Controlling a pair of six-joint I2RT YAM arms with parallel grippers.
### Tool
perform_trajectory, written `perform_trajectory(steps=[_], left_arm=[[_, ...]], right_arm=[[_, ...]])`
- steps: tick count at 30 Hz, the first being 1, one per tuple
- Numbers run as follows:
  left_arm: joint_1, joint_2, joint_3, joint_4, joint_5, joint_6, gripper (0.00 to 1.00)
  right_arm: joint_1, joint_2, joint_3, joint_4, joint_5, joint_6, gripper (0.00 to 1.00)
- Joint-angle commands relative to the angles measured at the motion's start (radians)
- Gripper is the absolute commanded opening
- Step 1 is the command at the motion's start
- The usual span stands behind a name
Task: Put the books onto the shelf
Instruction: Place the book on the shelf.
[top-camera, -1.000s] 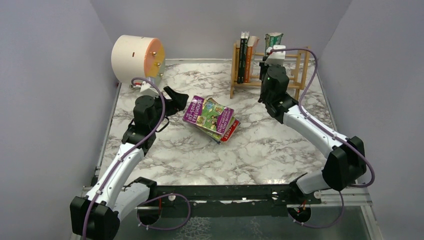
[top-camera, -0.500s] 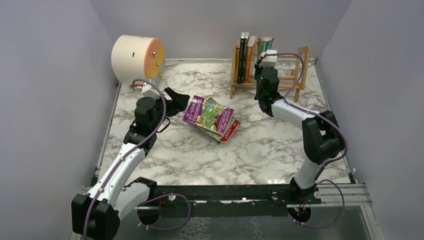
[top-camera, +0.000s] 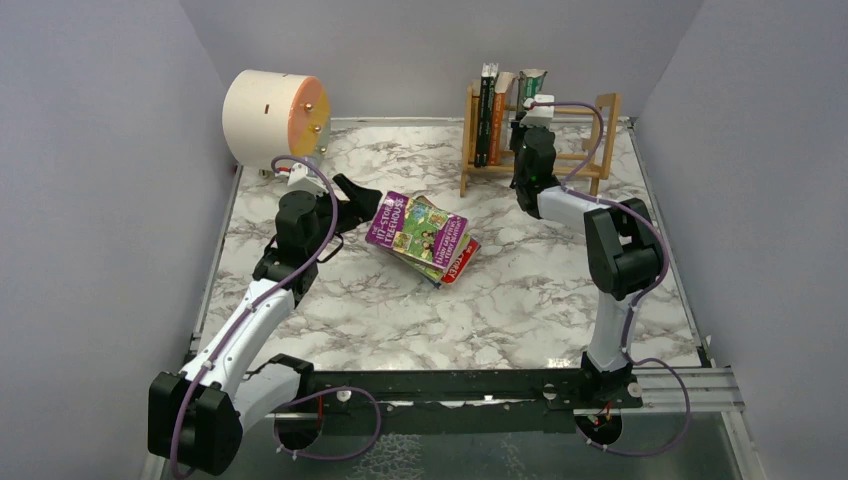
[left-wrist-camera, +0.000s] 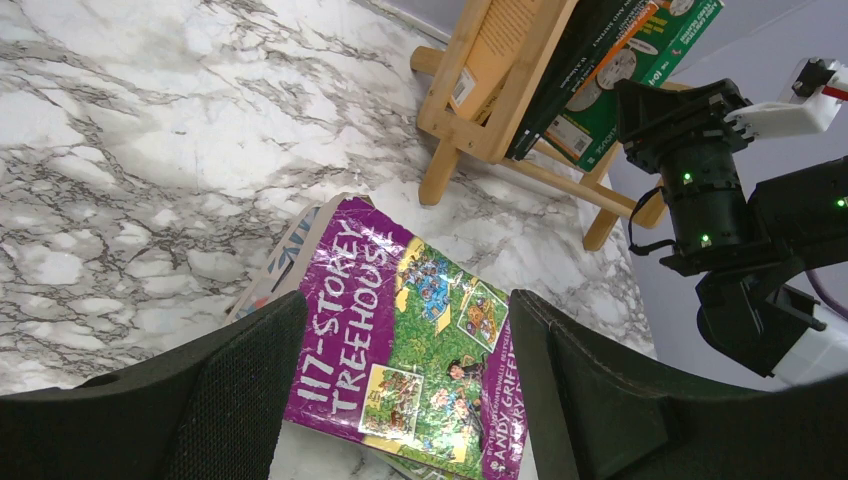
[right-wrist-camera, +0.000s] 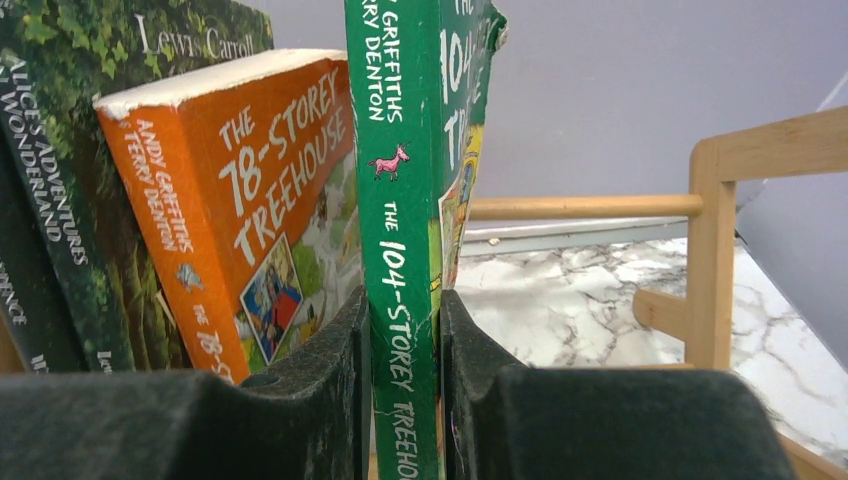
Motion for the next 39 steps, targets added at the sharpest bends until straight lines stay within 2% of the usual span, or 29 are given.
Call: perform_trajectory(steps=[1, 12, 18, 20, 22, 25, 39], left_arm=[[0.001, 0.015, -0.004, 0.044, 0.002, -0.008, 0.67], [0.001, 0.025, -0.007, 0.043, -0.001, -0.003, 0.67], [0.001, 0.028, -0.013, 0.045, 0.001, -0.003, 0.67], [0.001, 0.027, -0.012, 0.042, 0.000, -0.002, 0.67], [0.002, 0.024, -0.012, 0.040, -0.002, -0.001, 0.67], [0.002, 0.019, -0.014, 0.037, -0.006, 0.001, 0.67], [0.001, 0.012, -0.020, 0.041, -0.001, 0.001, 0.67]], right_arm=[[-0.006, 0.046, 0.079, 0.149, -0.054, 0.028, 0.01], [-0.008, 0.105, 0.088, 0.148, -0.107, 0.101, 0.01], [-0.009, 0.131, 0.114, 0.087, -0.147, 0.142, 0.01], [-0.009, 0.131, 0.117, 0.068, -0.160, 0.165, 0.05], [-0.009, 0.126, 0.115, 0.054, -0.176, 0.181, 0.16], [-0.008, 0.116, 0.112, 0.036, -0.184, 0.197, 0.23], [-0.008, 0.001, 0.003, 0.034, -0.173, 0.216, 0.27]])
